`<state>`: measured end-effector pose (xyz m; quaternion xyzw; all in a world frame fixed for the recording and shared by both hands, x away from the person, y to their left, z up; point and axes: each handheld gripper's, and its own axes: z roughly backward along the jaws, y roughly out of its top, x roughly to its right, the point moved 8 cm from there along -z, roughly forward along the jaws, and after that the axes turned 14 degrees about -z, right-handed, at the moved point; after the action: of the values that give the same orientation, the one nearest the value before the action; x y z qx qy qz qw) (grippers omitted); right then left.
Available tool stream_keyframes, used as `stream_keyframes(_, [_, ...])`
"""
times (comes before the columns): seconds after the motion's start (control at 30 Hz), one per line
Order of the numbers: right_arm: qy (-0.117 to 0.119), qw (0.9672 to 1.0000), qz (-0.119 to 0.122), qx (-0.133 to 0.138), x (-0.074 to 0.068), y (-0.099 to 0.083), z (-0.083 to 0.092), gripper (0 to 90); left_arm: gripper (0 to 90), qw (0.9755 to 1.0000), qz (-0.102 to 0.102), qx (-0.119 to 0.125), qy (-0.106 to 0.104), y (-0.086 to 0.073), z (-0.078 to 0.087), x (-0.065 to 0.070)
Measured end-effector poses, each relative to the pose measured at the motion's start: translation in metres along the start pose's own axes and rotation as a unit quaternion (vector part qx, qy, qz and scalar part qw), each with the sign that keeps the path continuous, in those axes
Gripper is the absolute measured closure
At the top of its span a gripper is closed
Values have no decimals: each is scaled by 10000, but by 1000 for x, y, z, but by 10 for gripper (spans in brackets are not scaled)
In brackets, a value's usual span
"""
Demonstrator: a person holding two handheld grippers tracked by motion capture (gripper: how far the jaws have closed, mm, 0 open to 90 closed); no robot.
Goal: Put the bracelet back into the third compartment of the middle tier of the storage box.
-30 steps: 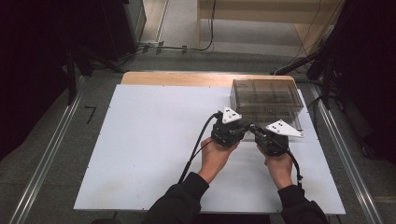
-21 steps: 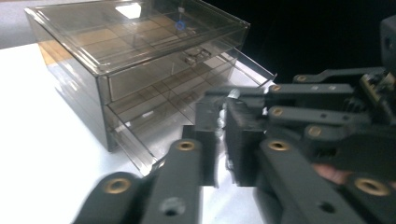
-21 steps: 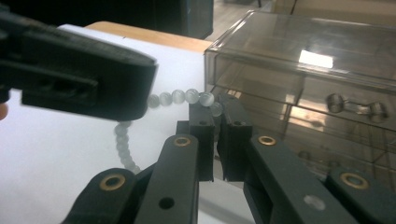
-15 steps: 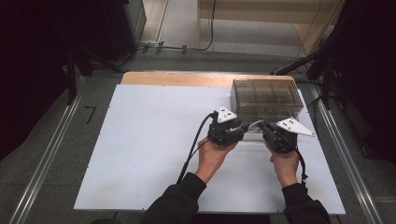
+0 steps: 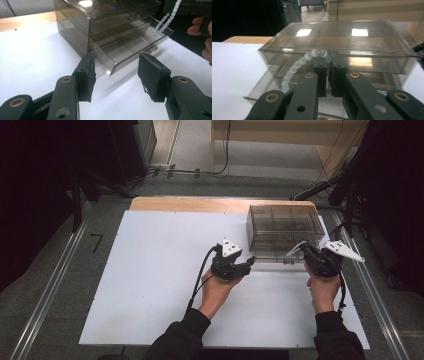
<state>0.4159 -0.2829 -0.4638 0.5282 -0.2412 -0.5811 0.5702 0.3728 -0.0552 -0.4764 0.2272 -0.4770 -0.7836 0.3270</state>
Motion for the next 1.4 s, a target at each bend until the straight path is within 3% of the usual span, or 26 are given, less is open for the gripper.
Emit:
stream_keyframes(0.3, [-622,9980,-57,-65,35,5,-7,825,475,9999,60,57,110,-6,16,-14])
stream_keyframes(0.5, [-1119,9932,189,-274,46,0,-12,824,472,9997,130,48,197,-16,28,-27])
stream_keyframes(0.63, [-1372,9891,209,-492,55,-5,-15,821,466,9995,195,30,266,-26,36,-36])
stream_keyframes(0.83, [-1446,9863,305,-733,59,-11,-20,810,466,9991,253,-91,325,-42,42,-43])
stream_keyframes(1.07, [-1468,9845,369,-886,61,-14,-22,709,454,9990,279,-135,330,-53,48,-45])
stream_keyframes(1.3, [-1426,9859,324,-818,61,-11,-17,675,445,9989,261,-133,373,-61,57,-49])
stream_keyframes(1.4, [-1328,9871,328,-833,60,-11,-15,600,415,9985,229,-174,472,-65,62,-53])
